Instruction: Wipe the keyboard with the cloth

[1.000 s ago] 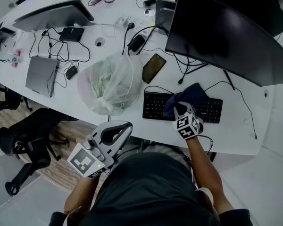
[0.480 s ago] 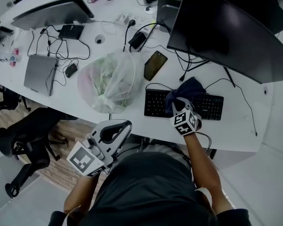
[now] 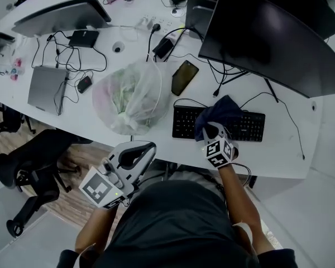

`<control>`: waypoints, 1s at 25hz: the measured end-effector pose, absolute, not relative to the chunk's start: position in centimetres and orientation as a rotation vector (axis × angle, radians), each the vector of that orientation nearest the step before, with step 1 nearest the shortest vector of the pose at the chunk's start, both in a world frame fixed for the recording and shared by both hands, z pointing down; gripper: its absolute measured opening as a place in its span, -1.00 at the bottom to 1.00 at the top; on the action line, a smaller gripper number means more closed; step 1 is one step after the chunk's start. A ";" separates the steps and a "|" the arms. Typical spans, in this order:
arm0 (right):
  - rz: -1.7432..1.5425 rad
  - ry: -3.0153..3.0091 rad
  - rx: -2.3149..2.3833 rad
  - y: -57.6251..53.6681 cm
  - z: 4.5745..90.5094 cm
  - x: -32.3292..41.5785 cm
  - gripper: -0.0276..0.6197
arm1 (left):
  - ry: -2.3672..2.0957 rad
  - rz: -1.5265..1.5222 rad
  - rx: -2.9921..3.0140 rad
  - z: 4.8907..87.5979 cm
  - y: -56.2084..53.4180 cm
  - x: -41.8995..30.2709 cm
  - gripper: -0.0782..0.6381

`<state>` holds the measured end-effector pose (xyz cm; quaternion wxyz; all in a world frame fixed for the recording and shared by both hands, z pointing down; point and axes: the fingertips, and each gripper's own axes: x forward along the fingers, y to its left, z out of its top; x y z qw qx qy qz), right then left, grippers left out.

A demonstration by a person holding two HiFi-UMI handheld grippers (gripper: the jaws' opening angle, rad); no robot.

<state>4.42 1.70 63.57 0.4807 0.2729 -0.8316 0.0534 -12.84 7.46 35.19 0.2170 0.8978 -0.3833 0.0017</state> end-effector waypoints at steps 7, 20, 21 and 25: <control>0.185 -1.796 0.927 -0.6 63.2 14.6 -0.79 | -1.091 0.011 2.490 35.5 7.8 -14.1 -0.77; 0.197 -1.804 0.914 1.5 63.7 15.0 -0.79 | -1.073 0.017 2.465 36.0 7.8 -13.9 -0.77; 0.186 -1.801 0.920 1.5 63.5 14.6 -0.79 | -1.076 0.015 2.471 36.2 7.8 -14.0 -0.77; 0.179 -2.019 0.714 4.4 63.7 5.3 -0.79 | -1.046 0.018 2.487 36.1 7.5 -13.2 -0.77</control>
